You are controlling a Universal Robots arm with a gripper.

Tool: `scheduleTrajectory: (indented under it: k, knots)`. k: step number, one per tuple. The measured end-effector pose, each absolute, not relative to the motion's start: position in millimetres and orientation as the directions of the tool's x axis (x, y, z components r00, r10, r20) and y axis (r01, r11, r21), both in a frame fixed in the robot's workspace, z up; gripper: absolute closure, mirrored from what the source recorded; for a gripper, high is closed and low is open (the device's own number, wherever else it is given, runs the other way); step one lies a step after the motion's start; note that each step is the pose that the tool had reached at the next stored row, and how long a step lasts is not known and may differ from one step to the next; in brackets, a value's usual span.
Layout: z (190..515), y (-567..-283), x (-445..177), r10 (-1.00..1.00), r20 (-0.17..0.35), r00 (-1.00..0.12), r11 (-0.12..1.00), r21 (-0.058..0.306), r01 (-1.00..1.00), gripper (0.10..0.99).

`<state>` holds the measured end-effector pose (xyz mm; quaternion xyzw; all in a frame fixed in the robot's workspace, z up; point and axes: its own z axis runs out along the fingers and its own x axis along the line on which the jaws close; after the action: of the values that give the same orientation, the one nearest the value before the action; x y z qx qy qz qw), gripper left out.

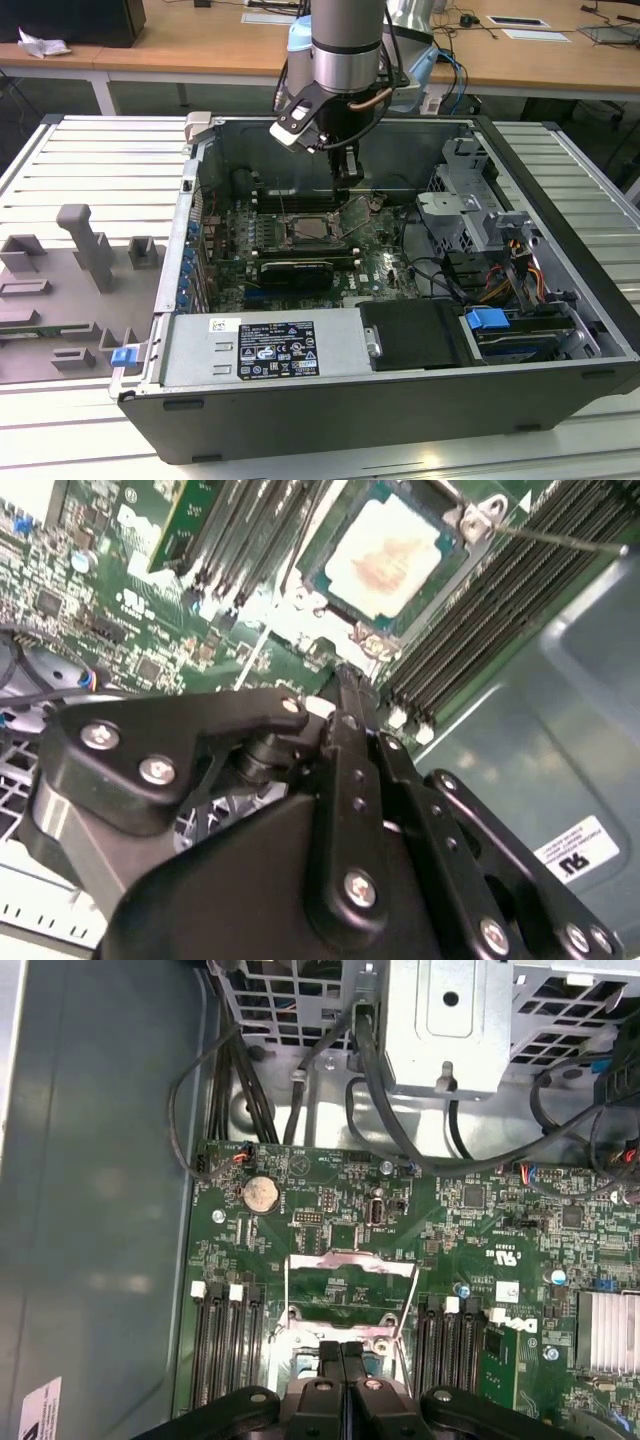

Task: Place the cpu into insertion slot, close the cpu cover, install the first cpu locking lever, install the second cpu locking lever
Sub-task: 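Close the cpu cover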

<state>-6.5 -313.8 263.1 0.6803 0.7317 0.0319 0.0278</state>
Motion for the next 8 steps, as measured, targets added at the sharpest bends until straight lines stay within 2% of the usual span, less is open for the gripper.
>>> scheduleTrajectory:
  k: [8]
  knots:
    - [263.1,-313.5,6.8,0.997,0.003,-0.077,0.076,0.085,0.994,0.980]
